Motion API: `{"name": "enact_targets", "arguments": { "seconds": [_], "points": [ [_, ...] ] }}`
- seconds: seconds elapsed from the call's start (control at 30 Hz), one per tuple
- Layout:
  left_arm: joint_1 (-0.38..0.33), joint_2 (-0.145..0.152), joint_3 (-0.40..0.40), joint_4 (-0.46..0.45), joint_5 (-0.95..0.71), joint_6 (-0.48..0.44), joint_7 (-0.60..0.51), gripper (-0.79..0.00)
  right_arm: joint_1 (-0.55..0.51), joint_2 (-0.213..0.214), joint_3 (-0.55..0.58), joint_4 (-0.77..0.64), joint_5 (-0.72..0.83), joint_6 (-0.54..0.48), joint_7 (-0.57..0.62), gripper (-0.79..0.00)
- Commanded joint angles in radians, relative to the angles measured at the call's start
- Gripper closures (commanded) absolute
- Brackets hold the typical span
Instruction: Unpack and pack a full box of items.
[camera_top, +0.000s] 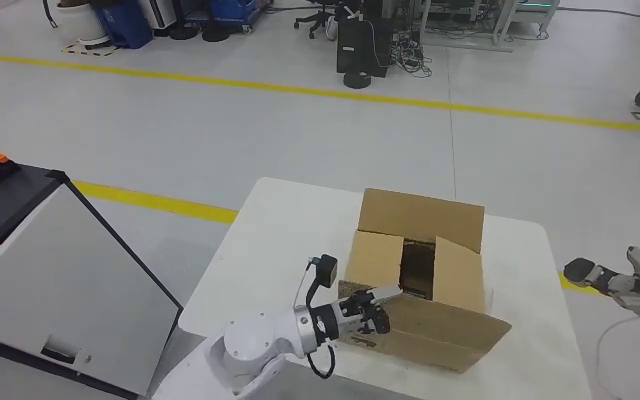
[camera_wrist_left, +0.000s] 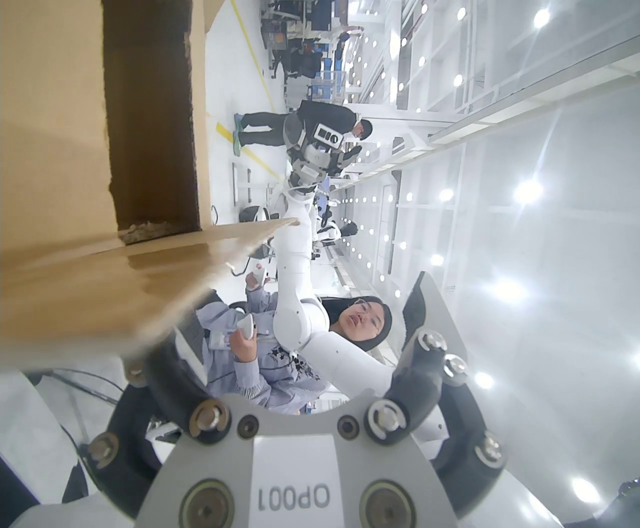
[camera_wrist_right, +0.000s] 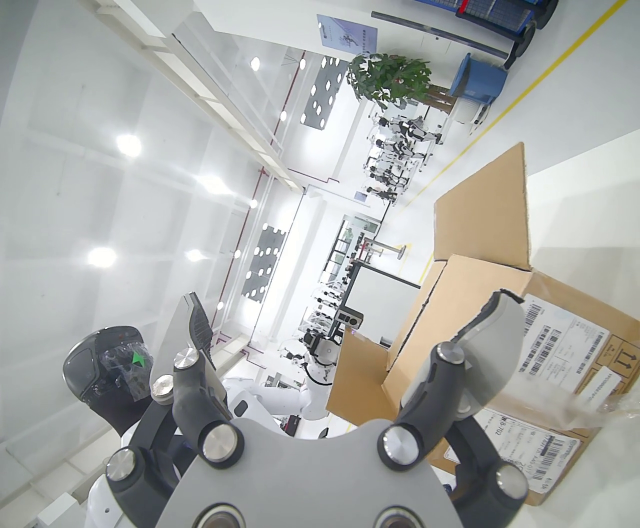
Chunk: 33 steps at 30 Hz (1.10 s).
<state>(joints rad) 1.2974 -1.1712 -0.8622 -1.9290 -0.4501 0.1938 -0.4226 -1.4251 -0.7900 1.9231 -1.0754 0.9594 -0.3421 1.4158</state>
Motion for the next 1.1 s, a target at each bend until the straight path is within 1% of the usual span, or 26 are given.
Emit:
{"name": "enact_targets", "arguments": {
  "seconds": [0.0, 0.17, 0.33, 0.43, 0.57, 0.73, 0.8, 0.87, 0.97, 1.07],
  "points": [
    [-0.014, -0.006, 0.008, 0.003, 0.012, -0.017, 0.023, -0.785, -0.002, -0.001, 0.001, -0.002, -0.003, 0.002, -0.001, -0.785],
    [-0.059, -0.020, 0.033, 0.046, 0.055, -0.022, 0.059, -0.785, -0.008, -0.004, 0.006, -0.009, -0.008, 0.004, -0.004, -0.785],
    [-0.112, -0.044, 0.074, 0.110, 0.090, -0.056, 0.108, -0.785, -0.019, -0.007, 0.016, -0.018, -0.007, 0.003, -0.004, -0.785],
    [-0.138, -0.057, 0.099, 0.143, 0.115, -0.047, 0.141, -0.785, -0.027, -0.008, 0.024, -0.022, -0.009, 0.005, -0.006, -0.785],
    [-0.170, -0.075, 0.123, 0.195, 0.150, 0.005, 0.208, -0.785, -0.035, -0.009, 0.035, -0.024, -0.008, 0.010, -0.009, -0.785],
    [-0.195, -0.092, 0.149, 0.223, 0.187, 0.075, 0.236, -0.785, -0.036, -0.011, 0.049, -0.021, 0.004, 0.034, -0.021, -0.785],
    [-0.202, -0.096, 0.157, 0.229, 0.216, 0.110, 0.245, -0.785, -0.023, -0.011, 0.049, -0.021, -0.008, 0.051, -0.062, -0.785],
    [-0.208, -0.099, 0.160, 0.230, 0.237, 0.132, 0.244, -0.785, -0.010, -0.011, 0.045, -0.026, -0.009, 0.068, -0.078, -0.785],
    [-0.214, -0.101, 0.169, 0.224, 0.286, 0.180, 0.240, -0.785, 0.031, -0.013, 0.028, -0.025, -0.010, 0.115, -0.155, -0.785],
    [-0.217, -0.103, 0.172, 0.212, 0.327, 0.231, 0.242, -0.785, 0.080, -0.015, -0.007, -0.029, -0.049, 0.147, -0.218, -0.785]
  ]
}}
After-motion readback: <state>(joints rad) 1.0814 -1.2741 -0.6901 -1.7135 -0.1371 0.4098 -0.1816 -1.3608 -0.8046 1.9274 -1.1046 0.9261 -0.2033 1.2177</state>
